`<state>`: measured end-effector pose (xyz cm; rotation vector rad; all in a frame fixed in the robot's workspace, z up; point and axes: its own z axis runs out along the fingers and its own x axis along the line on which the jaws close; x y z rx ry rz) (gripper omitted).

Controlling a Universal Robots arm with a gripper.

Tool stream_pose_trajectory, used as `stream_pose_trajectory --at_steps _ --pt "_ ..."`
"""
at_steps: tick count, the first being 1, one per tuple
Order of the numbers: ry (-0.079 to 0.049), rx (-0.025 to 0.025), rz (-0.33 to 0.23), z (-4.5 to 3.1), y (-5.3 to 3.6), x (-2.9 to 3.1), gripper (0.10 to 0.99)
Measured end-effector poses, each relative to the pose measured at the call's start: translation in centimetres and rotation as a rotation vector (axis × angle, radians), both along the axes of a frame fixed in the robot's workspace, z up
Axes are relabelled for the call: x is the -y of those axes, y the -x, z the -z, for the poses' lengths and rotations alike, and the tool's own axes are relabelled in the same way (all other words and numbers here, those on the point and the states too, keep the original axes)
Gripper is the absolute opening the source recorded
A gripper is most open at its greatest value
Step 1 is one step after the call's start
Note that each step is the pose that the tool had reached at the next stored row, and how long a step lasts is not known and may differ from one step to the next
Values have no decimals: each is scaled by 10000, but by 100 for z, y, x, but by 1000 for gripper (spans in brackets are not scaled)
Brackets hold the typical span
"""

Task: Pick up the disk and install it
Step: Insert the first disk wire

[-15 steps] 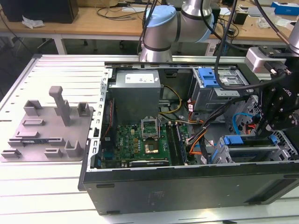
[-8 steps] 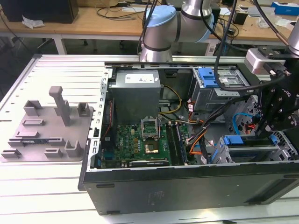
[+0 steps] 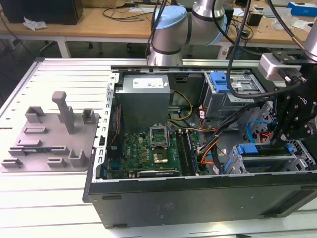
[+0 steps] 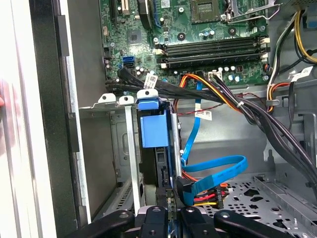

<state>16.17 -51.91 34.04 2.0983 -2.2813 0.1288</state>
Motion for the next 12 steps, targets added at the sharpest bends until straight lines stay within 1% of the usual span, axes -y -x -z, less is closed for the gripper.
stream_pose_trajectory --at_steps 8,12 --pt "0 0 0 22 0 3 169" --pt "5 0 0 52 0 6 169"
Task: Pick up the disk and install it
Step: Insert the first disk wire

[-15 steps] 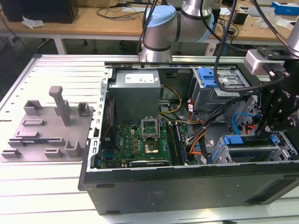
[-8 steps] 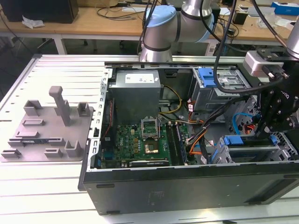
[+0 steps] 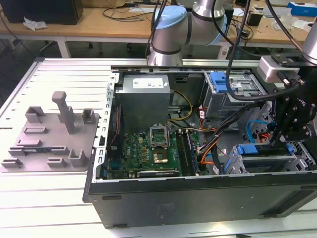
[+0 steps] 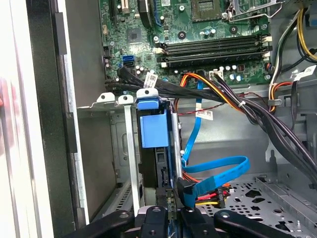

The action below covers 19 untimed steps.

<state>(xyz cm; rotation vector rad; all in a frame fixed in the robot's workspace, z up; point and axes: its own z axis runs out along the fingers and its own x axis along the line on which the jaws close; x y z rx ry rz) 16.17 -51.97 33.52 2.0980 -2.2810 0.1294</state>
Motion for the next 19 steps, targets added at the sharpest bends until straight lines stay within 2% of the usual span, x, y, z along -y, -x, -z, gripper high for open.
stream_pose_trajectory --at_steps 13,16,18,19 --pt "-131 2 3 17 10 1 176" --pt "-116 5 1 -5 10 0 365" --pt "-113 5 1 -33 9 0 365" --pt "-115 5 1 -80 9 0 365"
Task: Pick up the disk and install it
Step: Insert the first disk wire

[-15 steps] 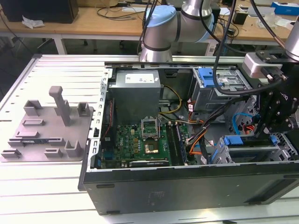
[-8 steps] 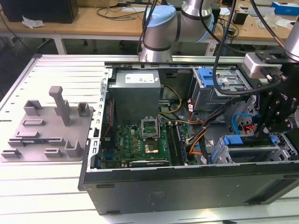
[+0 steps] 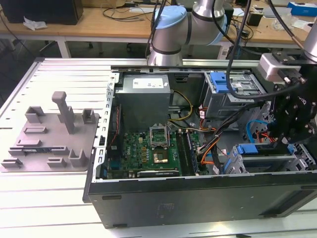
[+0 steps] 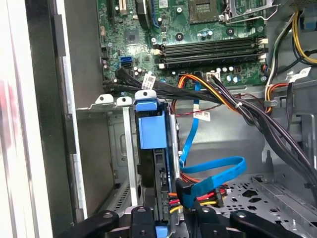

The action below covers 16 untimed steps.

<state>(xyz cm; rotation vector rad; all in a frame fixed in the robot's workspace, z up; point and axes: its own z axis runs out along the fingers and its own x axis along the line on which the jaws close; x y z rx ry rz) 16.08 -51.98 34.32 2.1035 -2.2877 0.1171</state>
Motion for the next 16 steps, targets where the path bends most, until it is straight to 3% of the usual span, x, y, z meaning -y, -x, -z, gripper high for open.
stream_pose_trajectory --at_steps 4,6,16 --pt "0 0 0 -138 0 0 365" --pt "0 1 0 -323 0 -1 365" --pt "3 -1 -14 -345 0 0 365"
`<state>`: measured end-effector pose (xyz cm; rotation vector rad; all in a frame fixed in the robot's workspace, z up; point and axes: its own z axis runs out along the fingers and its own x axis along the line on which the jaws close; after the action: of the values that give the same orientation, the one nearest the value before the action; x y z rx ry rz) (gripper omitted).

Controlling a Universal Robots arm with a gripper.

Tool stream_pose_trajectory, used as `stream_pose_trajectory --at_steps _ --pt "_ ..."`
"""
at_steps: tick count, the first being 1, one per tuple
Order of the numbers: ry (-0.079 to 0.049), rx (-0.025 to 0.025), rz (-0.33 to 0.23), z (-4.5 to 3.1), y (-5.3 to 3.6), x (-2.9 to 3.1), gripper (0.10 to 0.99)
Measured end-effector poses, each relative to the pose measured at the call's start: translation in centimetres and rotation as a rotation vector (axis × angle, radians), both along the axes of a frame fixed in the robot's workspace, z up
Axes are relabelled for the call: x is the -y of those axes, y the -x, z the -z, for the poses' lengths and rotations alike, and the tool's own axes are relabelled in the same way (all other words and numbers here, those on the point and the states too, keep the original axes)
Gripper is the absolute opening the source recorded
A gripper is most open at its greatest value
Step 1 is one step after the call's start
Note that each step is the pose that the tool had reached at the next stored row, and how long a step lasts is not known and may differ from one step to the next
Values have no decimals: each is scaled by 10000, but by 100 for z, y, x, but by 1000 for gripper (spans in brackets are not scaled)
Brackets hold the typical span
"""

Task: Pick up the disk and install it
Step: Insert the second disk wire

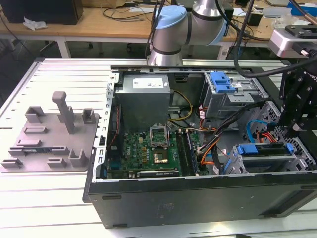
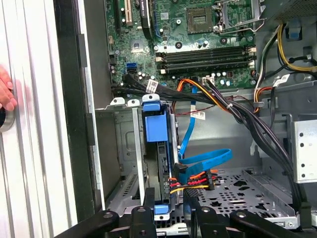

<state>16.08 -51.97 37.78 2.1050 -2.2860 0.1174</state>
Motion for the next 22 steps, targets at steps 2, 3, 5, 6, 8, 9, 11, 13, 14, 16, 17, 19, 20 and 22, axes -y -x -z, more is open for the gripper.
stream_pose_trajectory --at_steps 2,3,5,6,8,9,11,13,14,16,17,19,20,22 --pt "0 0 -4 0 0 0 365" --pt "0 1 -5 0 0 0 365" --pt "0 0 -7 0 0 0 365" --pt "0 0 -9 0 0 0 365" --pt "0 0 -11 0 0 0 365" --pt "0 1 -13 0 0 0 365" --pt "121 -15 -13 1 0 -72 365" --pt "418 -36 -20 0 0 -204 365" --pt "498 -40 -29 0 0 -232 365" --pt "623 -43 -64 0 11 -275 365" --pt "633 -42 -73 0 23 -286 365" --pt "666 -31 -83 -28 71 -322 365" --pt "724 -28 -83 -72 82 -337 365" --pt "779 -27 -83 -90 117 -339 365"
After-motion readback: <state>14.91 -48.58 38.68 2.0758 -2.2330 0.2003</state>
